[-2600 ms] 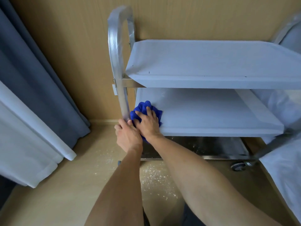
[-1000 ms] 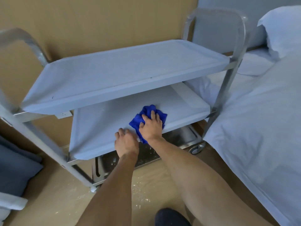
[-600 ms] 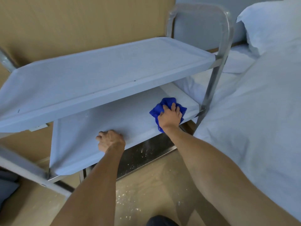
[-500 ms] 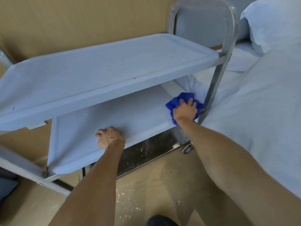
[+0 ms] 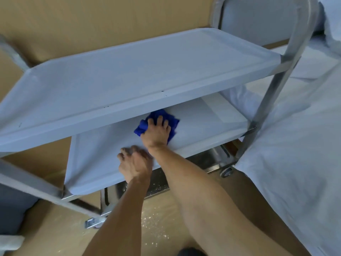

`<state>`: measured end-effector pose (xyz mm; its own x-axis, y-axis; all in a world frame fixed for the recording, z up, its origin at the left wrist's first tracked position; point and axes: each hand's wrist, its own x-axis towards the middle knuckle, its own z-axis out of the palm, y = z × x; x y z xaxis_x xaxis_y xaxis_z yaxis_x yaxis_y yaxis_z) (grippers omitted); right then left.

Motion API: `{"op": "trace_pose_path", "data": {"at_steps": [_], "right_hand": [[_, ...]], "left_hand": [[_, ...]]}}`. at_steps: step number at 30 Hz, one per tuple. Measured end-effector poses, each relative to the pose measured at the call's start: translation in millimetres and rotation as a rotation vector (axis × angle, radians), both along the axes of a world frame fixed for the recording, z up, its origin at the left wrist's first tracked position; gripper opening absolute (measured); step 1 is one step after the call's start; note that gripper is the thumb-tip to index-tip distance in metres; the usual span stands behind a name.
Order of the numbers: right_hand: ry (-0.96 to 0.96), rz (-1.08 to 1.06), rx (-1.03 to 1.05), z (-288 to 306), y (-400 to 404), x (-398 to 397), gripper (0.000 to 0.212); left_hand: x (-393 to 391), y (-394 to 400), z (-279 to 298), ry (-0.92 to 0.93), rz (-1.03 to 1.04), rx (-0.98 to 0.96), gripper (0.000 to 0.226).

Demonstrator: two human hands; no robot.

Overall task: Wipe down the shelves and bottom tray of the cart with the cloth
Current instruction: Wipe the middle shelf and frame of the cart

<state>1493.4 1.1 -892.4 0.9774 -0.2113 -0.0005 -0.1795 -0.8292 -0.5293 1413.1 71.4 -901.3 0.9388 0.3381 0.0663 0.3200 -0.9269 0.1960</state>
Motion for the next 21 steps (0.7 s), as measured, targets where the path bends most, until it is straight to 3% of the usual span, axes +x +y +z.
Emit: {"op": "trace_pose_path", "data": {"at_steps": [3, 9, 14, 18, 21], "right_hand": [[-0.007, 0.005, -0.005, -2.5, -10.6, 0.4, 0.054], [-0.055, -0.358, 0.011, -5.8, -115.4, -7.4, 0.05], [0.005, -0.623, -0.021, -4.4, -206.6, 1.0, 0.054], [0.052, -0.693, -0.053, -7.0, -197.4, 21.6, 0.062], [0.022, -0.594, -0.066, -9.9, -141.3, 30.9, 0.064]], "left_hand": [[0.3, -2.1, 5.8, 0.032, -0.004, 0.029, 0.037], [1.0, 10.9, 15.6, 0.017, -0.053, 0.027, 0.029], [1.9, 32.2, 7.7, -0.188, -0.069, -0.07, 0.026], [6.1, 34.2, 6.3, -0.282, -0.028, -0.153, 0.026], [9.9, 36.9, 6.2, -0.265, -0.022, -0.188, 0.029]]}}
